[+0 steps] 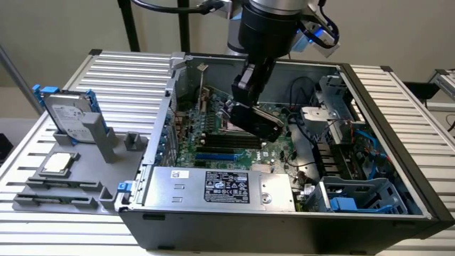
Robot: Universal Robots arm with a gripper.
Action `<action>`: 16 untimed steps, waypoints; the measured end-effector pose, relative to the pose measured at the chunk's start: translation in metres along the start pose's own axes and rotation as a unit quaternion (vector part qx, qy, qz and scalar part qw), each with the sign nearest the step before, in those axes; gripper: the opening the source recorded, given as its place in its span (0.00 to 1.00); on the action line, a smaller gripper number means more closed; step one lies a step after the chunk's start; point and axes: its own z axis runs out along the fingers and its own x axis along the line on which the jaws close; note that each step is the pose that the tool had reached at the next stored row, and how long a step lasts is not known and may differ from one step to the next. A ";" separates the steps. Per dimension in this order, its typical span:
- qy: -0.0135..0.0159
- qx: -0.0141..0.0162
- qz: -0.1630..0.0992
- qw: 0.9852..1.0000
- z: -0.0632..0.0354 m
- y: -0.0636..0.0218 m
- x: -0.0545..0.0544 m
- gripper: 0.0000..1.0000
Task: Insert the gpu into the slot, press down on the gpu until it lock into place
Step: 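Insert the gpu into the slot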
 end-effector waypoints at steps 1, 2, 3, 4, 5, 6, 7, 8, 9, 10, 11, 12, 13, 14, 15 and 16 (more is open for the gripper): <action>-0.003 0.000 -0.013 1.000 0.0009 0.0000 0.000 0.26; -0.004 0.000 -0.020 1.000 0.0014 -0.0001 0.000 0.26; -0.006 0.000 -0.027 1.000 0.0018 -0.0001 0.000 0.26; -0.007 0.000 -0.036 0.999 0.0022 -0.0001 0.000 0.26; -0.008 0.000 -0.043 0.999 0.0027 -0.0001 0.000 0.26; -0.010 0.000 -0.051 0.999 0.0031 -0.0002 0.000 0.26; -0.011 0.000 -0.059 0.998 0.0035 -0.0002 0.000 0.26; -0.012 0.001 -0.067 0.998 0.0040 -0.0002 0.000 0.26; -0.014 0.001 -0.075 0.997 0.0045 -0.0002 0.000 0.26; -0.015 0.001 -0.083 0.996 0.0049 -0.0002 0.000 0.26; -0.016 0.002 -0.090 0.996 0.0053 -0.0002 0.000 0.26; -0.017 0.002 -0.098 0.995 0.0056 -0.0003 0.000 0.26; -0.017 0.003 -0.106 0.994 0.0059 -0.0002 0.000 0.26; -0.017 0.005 -0.114 0.993 0.0063 -0.0002 0.000 0.26; -0.018 0.006 -0.123 0.992 0.0067 -0.0003 0.000 0.26; -0.018 0.008 -0.131 0.991 0.0071 -0.0003 0.000 0.26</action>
